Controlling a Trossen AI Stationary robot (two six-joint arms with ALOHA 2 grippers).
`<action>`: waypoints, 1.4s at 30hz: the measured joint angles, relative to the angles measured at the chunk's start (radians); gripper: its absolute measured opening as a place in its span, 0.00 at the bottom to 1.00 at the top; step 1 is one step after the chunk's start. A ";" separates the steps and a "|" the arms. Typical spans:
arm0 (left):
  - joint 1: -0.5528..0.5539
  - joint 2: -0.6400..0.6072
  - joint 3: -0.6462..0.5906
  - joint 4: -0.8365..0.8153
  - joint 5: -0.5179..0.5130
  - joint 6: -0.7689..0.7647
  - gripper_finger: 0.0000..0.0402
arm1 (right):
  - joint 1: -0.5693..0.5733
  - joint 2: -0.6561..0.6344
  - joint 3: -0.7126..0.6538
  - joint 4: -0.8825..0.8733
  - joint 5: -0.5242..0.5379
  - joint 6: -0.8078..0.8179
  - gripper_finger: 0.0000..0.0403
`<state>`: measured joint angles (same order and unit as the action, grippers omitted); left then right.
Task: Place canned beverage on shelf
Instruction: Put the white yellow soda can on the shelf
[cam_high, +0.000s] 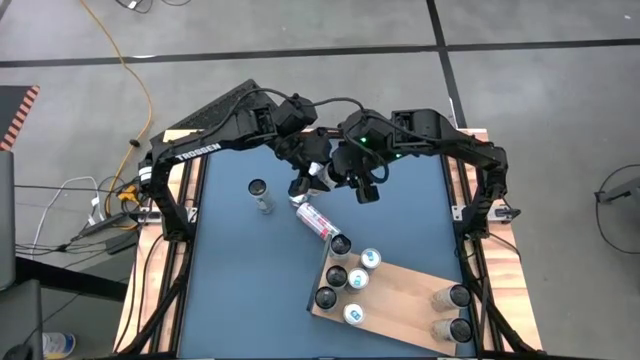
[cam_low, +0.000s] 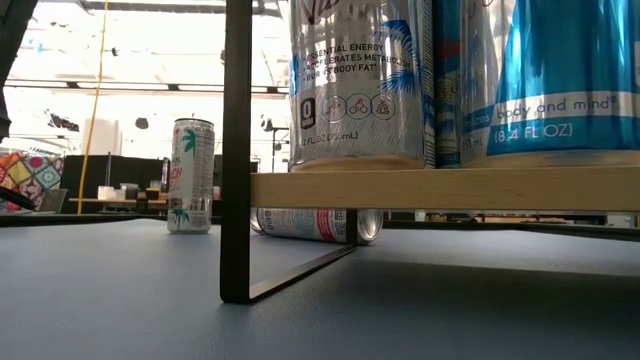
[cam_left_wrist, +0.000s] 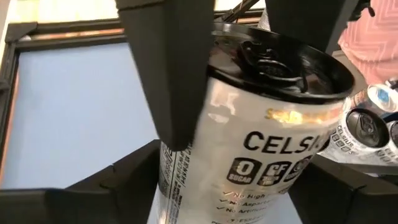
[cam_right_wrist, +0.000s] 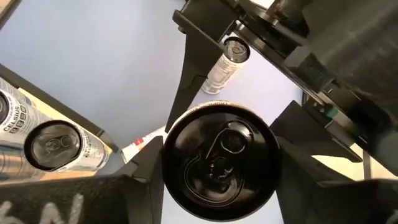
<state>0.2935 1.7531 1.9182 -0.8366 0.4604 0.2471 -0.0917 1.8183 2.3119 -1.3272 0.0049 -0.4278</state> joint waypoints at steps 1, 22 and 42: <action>0.000 0.000 0.000 -0.001 -0.002 -0.012 0.74 | 0.000 0.000 0.000 -0.001 0.000 -0.001 0.50; 0.005 -0.004 0.329 -0.288 -0.290 0.006 0.85 | 0.118 -0.313 -0.146 -0.241 0.304 0.688 0.50; 0.098 -0.002 0.365 -0.264 -0.293 0.031 0.85 | 0.495 -0.655 -0.732 -0.243 0.247 1.558 0.50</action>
<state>0.3917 1.7515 2.2837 -1.1007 0.1679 0.2786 0.4037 1.1632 1.5799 -1.5704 0.2518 1.1305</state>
